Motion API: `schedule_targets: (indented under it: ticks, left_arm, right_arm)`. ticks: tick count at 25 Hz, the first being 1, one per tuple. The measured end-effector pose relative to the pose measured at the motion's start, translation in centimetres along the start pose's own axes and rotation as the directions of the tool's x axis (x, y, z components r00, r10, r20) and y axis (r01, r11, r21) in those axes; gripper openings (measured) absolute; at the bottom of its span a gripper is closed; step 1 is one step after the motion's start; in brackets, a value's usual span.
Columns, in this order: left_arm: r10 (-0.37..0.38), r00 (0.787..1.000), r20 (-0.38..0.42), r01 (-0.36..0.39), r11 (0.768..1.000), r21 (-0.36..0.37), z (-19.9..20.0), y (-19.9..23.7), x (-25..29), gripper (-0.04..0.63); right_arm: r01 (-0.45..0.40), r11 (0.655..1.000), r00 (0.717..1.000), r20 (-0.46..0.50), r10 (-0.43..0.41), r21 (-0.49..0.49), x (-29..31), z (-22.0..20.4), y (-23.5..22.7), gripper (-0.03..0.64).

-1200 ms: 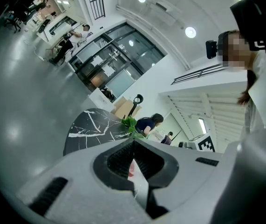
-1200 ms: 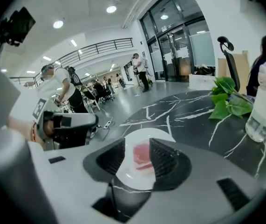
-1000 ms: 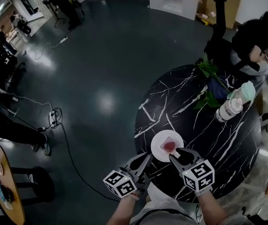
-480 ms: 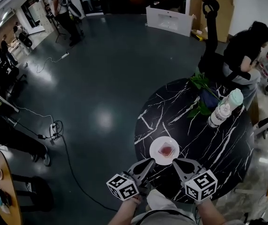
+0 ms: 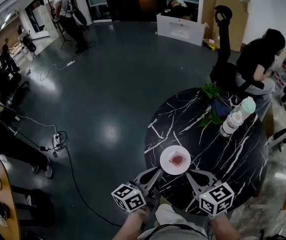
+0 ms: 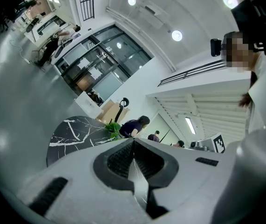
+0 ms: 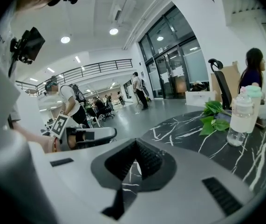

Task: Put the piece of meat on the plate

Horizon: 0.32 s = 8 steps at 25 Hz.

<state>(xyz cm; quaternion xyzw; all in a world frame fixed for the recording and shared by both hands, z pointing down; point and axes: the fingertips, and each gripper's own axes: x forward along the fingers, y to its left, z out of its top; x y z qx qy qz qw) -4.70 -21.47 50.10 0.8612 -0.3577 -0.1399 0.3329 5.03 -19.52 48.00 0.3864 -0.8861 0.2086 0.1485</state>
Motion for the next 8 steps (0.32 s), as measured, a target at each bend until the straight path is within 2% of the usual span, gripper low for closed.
schedule_targets:
  ticks: [8]
  left_arm:
    - [0.016, 1.0, 0.002, -0.016, 1.0, -0.013, -0.5, 0.5, -1.5, 0.009]
  right_arm:
    - [-0.001, 1.0, 1.0, -0.012, 0.001, 0.005, 0.2, -0.8, 0.7, 0.012]
